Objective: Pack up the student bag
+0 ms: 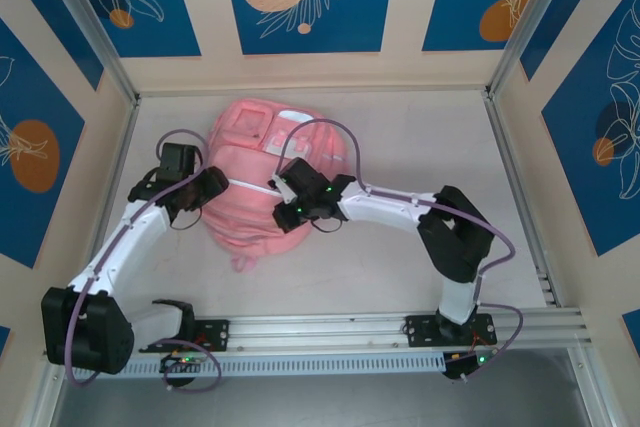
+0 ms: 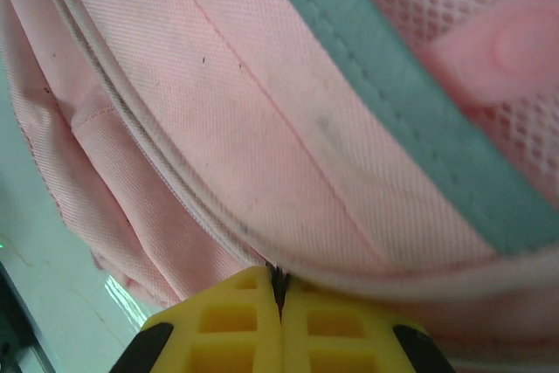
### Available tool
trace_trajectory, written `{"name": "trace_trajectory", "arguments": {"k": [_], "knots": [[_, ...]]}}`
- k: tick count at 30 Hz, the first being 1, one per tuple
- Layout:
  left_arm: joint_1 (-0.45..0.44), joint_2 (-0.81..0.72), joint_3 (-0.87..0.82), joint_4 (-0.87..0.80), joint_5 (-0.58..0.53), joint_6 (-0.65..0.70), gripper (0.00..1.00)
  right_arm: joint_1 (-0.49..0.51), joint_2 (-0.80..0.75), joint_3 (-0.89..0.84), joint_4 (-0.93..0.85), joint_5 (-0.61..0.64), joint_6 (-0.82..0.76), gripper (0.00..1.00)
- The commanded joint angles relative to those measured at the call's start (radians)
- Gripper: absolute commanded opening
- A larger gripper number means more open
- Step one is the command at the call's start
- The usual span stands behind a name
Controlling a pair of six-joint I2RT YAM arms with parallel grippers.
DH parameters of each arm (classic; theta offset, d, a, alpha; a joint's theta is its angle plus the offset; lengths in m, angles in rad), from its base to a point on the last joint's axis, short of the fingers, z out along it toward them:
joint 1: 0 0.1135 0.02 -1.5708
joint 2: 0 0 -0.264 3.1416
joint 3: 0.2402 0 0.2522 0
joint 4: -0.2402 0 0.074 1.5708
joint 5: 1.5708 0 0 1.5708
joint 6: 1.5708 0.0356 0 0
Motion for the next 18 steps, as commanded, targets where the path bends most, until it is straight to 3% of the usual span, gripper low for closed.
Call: {"name": "trace_trajectory", "arguments": {"k": [1,3,8,18], "knots": [[0.012,-0.031,0.024,-0.001,0.135,-0.046,0.6,0.011,0.053,0.09,0.043,-0.057,0.052,0.0],[0.011,-0.038,0.015,0.01,0.194,-0.073,0.62,0.01,0.077,0.123,0.045,-0.06,0.067,0.0],[0.011,-0.059,-0.035,0.059,0.204,-0.137,0.65,0.01,0.097,0.179,0.036,-0.074,0.076,0.0],[0.012,-0.005,-0.06,0.106,0.23,-0.202,0.65,0.006,0.025,0.134,0.072,-0.107,0.055,0.0]]}}
